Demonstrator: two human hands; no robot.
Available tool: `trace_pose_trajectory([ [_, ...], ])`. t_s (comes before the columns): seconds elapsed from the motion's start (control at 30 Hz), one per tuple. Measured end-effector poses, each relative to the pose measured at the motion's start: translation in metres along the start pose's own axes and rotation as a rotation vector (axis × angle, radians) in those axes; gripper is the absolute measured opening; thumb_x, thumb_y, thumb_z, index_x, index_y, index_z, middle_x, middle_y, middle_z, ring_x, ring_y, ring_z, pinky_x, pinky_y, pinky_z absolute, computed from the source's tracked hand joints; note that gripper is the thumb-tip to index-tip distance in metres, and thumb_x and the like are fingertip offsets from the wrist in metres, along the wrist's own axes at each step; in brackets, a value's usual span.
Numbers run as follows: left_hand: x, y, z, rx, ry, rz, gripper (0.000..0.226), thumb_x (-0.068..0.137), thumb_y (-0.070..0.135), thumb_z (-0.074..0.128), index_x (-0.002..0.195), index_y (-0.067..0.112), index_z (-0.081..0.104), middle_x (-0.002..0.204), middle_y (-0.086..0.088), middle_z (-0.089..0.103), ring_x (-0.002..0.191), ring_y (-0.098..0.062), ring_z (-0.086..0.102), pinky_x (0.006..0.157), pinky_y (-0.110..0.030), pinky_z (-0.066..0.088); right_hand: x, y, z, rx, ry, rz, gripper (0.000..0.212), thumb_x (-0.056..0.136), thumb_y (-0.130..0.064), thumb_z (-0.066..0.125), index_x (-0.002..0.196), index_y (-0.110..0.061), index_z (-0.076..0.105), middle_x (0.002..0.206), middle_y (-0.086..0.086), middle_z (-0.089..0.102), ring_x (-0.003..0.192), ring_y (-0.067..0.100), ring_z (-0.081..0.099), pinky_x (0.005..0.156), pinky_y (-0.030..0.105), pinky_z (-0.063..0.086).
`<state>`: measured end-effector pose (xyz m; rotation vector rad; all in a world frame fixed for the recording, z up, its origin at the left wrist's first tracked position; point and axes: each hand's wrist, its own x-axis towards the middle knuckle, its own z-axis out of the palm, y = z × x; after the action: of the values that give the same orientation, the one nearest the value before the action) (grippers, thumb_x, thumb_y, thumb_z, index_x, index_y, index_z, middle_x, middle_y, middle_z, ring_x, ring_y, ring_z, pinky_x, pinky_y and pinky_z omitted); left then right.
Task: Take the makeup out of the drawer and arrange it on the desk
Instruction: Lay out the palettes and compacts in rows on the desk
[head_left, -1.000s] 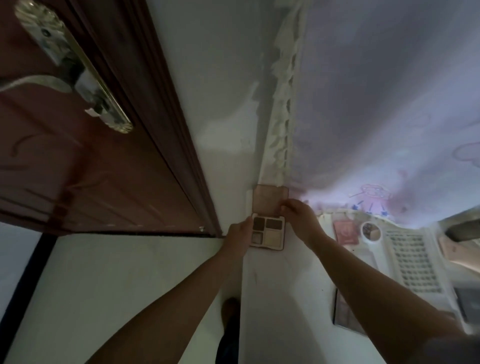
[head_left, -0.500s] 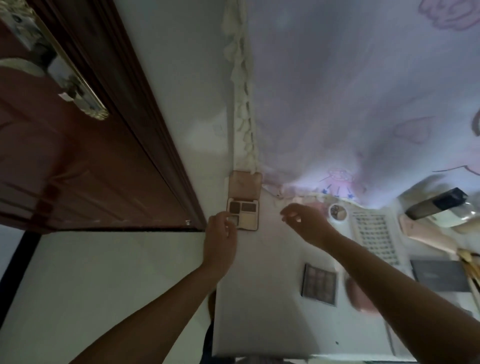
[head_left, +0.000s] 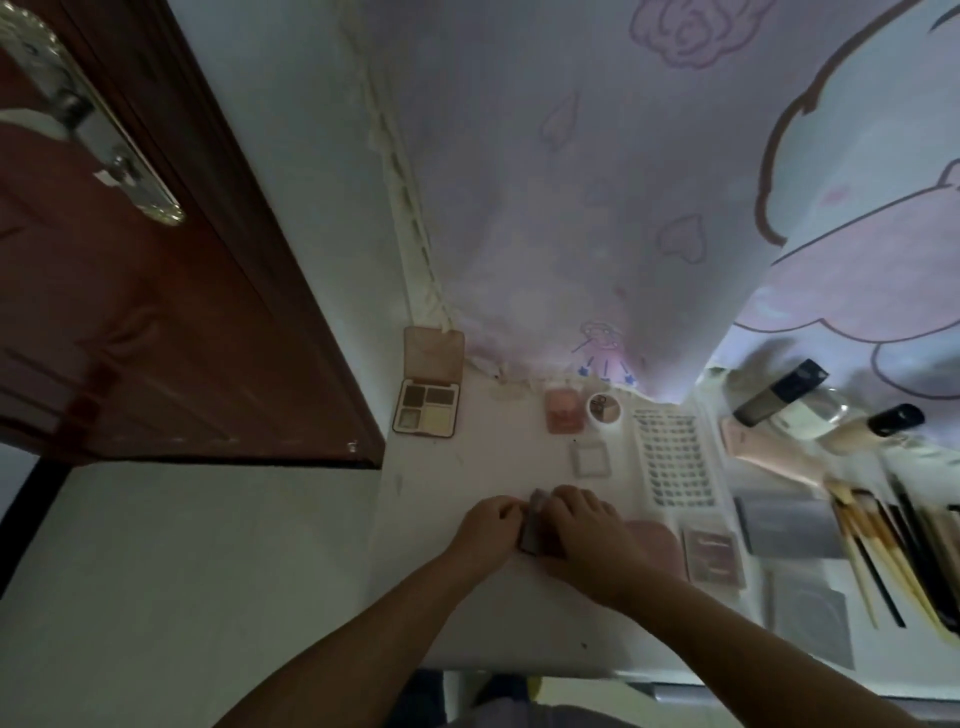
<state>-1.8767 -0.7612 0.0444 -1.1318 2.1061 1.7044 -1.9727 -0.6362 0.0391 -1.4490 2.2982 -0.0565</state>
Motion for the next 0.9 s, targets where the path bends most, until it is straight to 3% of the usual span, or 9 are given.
trace_pose_trajectory([
  [0.1,-0.005,-0.001,-0.018,-0.514,-0.15,-0.125,0.029,0.099,0.029,0.043,0.111,0.012,0.063,0.113,-0.013,0.065,0.095,-0.023,0.062,0.086,-0.035,0.051,0.004,-0.006,-0.018,0.226,0.112,-0.017,0.055,0.079,-0.048,0.061,0.124,-0.024,0.042,0.129,-0.003,0.042,0.114,0.017,0.043,0.092,0.027,0.04],
  [0.17,-0.011,-0.001,-0.028,-0.771,-0.334,-0.145,0.042,0.098,0.042,0.038,0.119,0.016,0.063,0.12,-0.01,0.064,0.105,-0.026,0.06,0.094,-0.041,0.048,0.007,-0.015,-0.03,0.352,0.177,-0.067,0.055,0.075,-0.05,0.065,0.121,-0.027,0.043,0.124,-0.009,0.043,0.108,0.01,0.043,0.088,0.022,0.042],
  [0.23,-0.014,0.001,-0.035,-0.93,-0.415,-0.114,0.049,0.096,0.048,0.035,0.125,0.018,0.06,0.129,-0.01,0.059,0.119,-0.029,0.056,0.097,-0.044,0.048,0.009,-0.022,-0.042,0.448,0.221,-0.113,0.055,0.075,-0.05,0.066,0.121,-0.031,0.043,0.118,-0.017,0.04,0.103,0.004,0.04,0.084,0.012,0.037],
  [0.33,-0.017,0.008,-0.041,-0.999,-0.405,-0.092,0.052,0.091,0.05,0.04,0.126,0.017,0.06,0.133,-0.012,0.056,0.12,-0.028,0.055,0.093,-0.042,0.05,0.014,-0.025,-0.055,0.517,0.229,-0.147,0.051,0.077,-0.045,0.069,0.12,-0.032,0.044,0.118,-0.018,0.041,0.105,0.001,0.04,0.082,0.004,0.032],
  [0.47,-0.016,0.003,-0.056,-1.047,-0.373,-0.131,0.057,0.088,0.048,0.048,0.13,0.01,0.055,0.131,-0.018,0.056,0.106,-0.03,0.062,0.086,-0.042,0.052,0.024,-0.029,-0.069,0.647,0.105,-0.126,0.041,0.08,-0.04,0.069,0.113,-0.038,0.046,0.114,-0.02,0.049,0.104,-0.002,0.047,0.082,0.003,0.035],
  [0.6,-0.021,-0.013,-0.076,-1.085,-0.391,-0.179,0.06,0.089,0.049,0.046,0.127,0.004,0.057,0.129,-0.027,0.054,0.11,-0.036,0.059,0.095,-0.044,0.048,0.048,-0.032,-0.084,0.944,-0.1,-0.076,0.016,0.088,-0.036,0.061,0.104,-0.032,0.059,0.108,-0.013,0.065,0.1,0.002,0.062,0.088,0.017,0.048],
  [0.73,-0.027,-0.034,-0.095,-1.147,-0.377,-0.218,0.058,0.086,0.045,0.05,0.121,0.001,0.061,0.13,-0.027,0.053,0.115,-0.039,0.057,0.094,-0.045,0.05,0.078,-0.038,-0.087,1.302,-0.123,0.159,0.028,0.097,-0.033,0.046,0.1,-0.013,0.065,0.102,0.005,0.072,0.093,0.019,0.069,0.083,0.03,0.056],
  [0.9,-0.025,-0.052,-0.12,-1.143,-0.266,-0.265,0.037,0.092,0.031,0.049,0.113,0.007,0.068,0.121,-0.02,0.063,0.108,-0.033,0.063,0.09,-0.043,0.053,0.101,-0.059,-0.064,1.099,-0.09,0.125,0.024,0.099,-0.025,0.044,0.097,-0.015,0.066,0.095,0.0,0.071,0.089,0.015,0.066,0.073,0.025,0.054],
])
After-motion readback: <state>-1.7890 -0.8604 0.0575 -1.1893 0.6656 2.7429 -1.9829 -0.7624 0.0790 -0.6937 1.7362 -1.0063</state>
